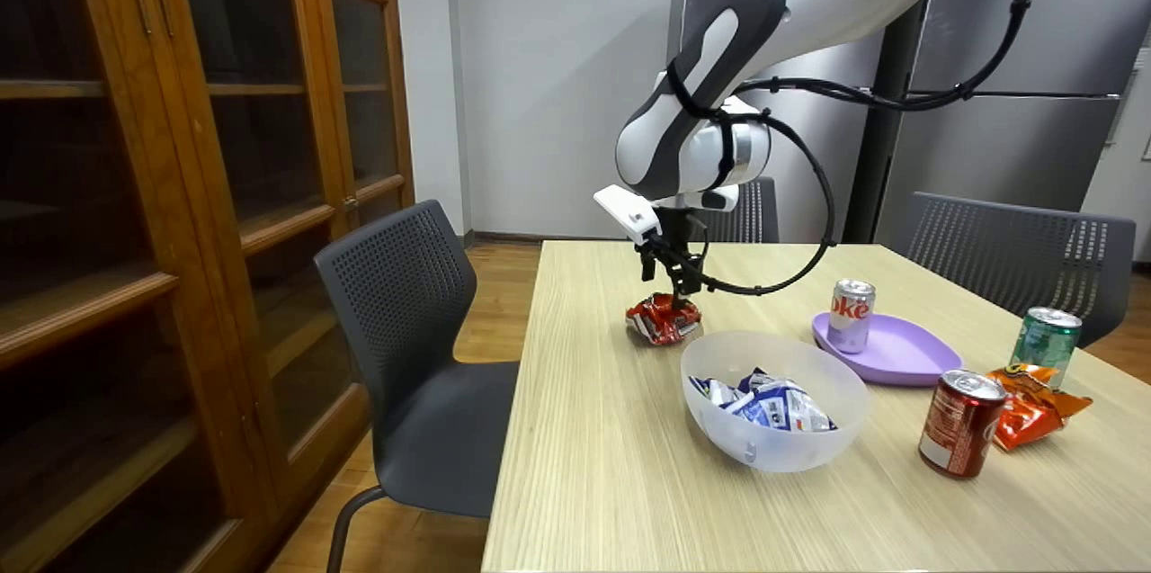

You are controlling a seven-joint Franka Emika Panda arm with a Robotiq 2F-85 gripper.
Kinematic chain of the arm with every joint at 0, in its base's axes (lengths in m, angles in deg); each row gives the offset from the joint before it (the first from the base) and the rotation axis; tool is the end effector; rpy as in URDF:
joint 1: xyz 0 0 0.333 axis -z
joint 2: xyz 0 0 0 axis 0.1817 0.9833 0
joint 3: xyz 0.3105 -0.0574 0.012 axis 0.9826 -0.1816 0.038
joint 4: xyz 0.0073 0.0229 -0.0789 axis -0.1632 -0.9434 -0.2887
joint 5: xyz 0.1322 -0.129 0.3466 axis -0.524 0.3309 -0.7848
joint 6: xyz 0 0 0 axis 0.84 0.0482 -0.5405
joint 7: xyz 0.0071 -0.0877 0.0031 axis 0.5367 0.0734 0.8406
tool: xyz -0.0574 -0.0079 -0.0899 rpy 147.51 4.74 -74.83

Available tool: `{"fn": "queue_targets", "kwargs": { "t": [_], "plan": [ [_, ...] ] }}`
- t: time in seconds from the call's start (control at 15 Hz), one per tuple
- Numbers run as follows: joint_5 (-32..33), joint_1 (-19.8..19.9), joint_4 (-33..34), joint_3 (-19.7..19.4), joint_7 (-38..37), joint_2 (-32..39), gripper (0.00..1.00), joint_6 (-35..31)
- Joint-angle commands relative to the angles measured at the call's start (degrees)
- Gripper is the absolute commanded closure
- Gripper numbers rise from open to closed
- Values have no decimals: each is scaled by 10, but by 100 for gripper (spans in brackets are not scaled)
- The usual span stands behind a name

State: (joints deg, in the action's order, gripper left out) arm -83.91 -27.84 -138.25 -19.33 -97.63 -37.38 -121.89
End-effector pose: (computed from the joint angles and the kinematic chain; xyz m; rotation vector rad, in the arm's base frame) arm 0.7013 0.1927 0.1618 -2.5690 1.6561 -0.2620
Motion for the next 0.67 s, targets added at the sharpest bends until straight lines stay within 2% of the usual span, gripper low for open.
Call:
{"fn": "queue_targets", "kwargs": {
  "t": [0.0, 0.47, 0.6],
  "plan": [
    [-11, -2, 54, -3, 19, 27, 32, 29],
    [-11, -1, 74, -7, 21, 40, 88, 34],
    [-12, -1, 75, -7, 20, 40, 99, 35]
  ]
}}
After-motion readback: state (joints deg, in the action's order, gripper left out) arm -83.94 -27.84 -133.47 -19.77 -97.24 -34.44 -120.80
